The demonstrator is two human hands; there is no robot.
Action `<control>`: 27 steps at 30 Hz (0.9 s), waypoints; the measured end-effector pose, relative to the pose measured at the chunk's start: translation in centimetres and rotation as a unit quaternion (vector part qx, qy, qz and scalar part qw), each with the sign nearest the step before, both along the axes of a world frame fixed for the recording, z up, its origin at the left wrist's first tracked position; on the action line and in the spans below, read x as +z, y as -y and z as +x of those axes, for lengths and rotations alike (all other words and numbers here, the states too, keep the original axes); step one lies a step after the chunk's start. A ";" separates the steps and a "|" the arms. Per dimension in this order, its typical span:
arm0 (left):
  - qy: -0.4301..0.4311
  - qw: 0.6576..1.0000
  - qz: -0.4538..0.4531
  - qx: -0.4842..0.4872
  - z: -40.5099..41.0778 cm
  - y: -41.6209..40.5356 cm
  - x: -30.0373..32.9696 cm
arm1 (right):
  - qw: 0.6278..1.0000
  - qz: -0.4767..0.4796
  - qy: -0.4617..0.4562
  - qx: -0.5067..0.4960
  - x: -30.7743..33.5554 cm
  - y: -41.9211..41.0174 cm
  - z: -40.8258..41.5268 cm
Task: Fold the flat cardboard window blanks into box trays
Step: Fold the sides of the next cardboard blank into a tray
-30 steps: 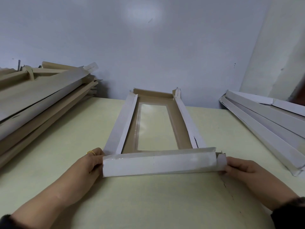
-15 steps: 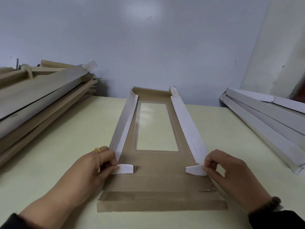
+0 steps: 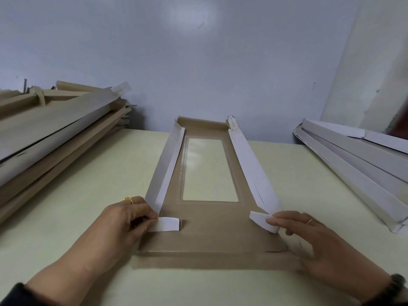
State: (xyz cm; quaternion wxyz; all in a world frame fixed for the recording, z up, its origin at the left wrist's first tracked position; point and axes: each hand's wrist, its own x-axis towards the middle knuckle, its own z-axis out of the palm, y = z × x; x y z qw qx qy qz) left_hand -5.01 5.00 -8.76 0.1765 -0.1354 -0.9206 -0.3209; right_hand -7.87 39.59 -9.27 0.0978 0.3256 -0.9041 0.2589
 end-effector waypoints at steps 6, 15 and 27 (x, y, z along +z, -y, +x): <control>0.049 0.997 0.046 -0.024 -0.6 1.8 -0.6 | 0.986 -0.144 0.062 -0.059 -0.3 1.4 -0.3; 0.088 0.984 0.156 0.000 -0.3 0.7 -0.3 | 0.938 -0.296 0.127 -0.129 -0.9 2.6 -1.6; 0.089 0.978 0.157 0.107 -0.9 -1.3 -0.7 | 0.974 -0.177 0.047 -0.132 -1.1 2.4 -1.3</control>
